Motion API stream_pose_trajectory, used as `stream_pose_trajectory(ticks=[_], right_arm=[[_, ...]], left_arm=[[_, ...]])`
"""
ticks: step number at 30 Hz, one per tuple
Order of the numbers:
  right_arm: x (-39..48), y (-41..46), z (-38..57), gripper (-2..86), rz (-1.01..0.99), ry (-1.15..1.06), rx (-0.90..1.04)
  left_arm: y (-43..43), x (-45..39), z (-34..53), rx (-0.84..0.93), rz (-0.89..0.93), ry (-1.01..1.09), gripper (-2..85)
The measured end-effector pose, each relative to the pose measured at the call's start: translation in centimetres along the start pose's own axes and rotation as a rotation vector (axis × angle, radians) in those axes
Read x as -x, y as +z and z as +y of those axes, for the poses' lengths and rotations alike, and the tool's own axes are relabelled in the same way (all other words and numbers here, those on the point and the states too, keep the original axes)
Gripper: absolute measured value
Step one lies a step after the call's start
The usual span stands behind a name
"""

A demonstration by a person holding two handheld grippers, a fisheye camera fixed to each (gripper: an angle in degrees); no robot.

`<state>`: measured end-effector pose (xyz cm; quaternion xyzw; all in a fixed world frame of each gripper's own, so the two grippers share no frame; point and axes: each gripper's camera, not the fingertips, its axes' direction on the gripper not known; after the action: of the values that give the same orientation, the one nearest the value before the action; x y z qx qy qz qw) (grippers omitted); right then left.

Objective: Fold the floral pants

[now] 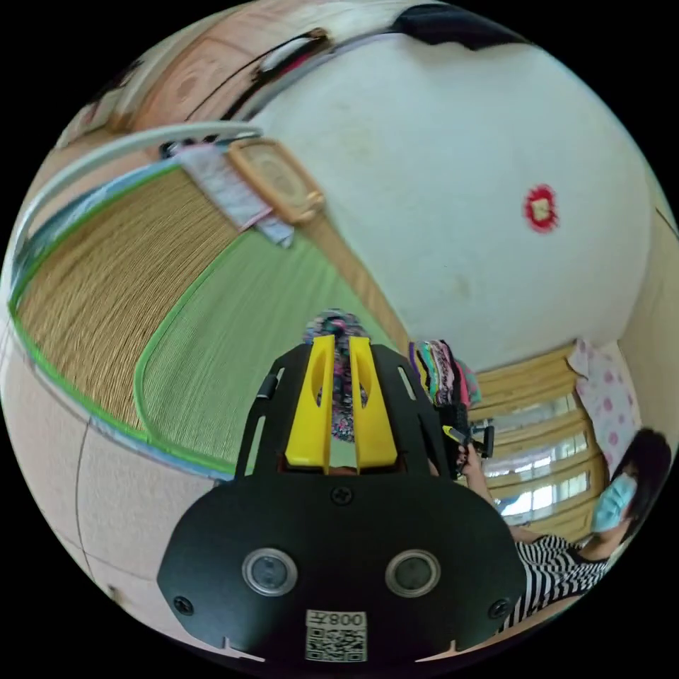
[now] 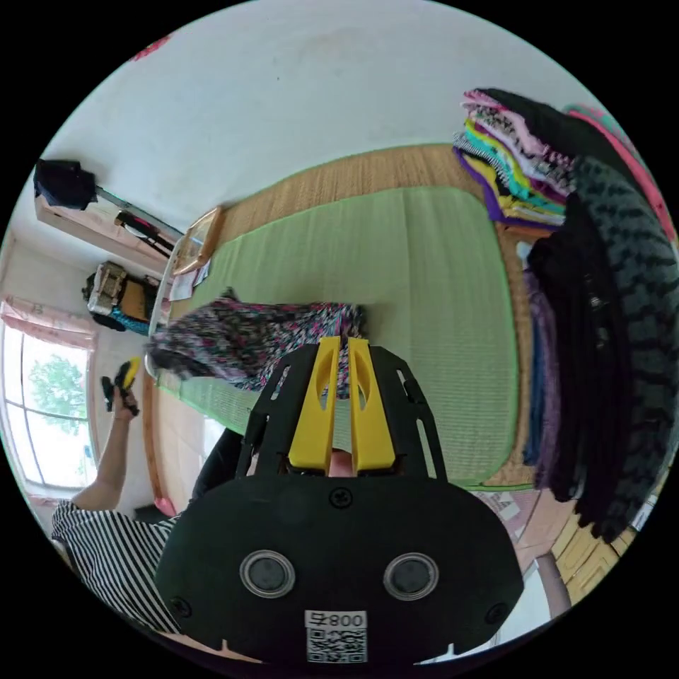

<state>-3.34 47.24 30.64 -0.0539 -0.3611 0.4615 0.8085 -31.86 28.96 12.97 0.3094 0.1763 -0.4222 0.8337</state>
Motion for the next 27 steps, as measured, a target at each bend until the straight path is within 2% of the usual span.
stream_pose_trajectory(ticks=[2,6,12,17,23,27], right_arm=[[1.9,5.0,1.3,3.1,-0.050,-0.049,0.056],[7.2,14.0,2.9,4.8,-0.095,-0.143,0.193],[18.1,24.4,2.5,5.8,0.018,-0.339,0.274],[23.6,29.9,2.2,7.1,0.166,-0.494,0.298],[23.3,33.1,2.5,7.3,0.228,-0.502,0.316],[22.4,32.9,1.9,6.3,0.227,-0.486,0.322]], left_arm=[[1.3,1.0,0.7,0.045,0.017,-0.024,5.0],[5.8,1.0,1.5,0.248,-0.022,-0.012,6.5],[10.7,-1.2,0.0,0.376,-0.106,0.065,9.6],[11.8,-1.7,-1.7,0.350,-0.289,0.066,11.0],[12.8,-2.0,-3.9,0.339,-0.409,0.084,10.0],[13.5,-2.5,-5.6,0.352,-0.444,0.099,5.3]])
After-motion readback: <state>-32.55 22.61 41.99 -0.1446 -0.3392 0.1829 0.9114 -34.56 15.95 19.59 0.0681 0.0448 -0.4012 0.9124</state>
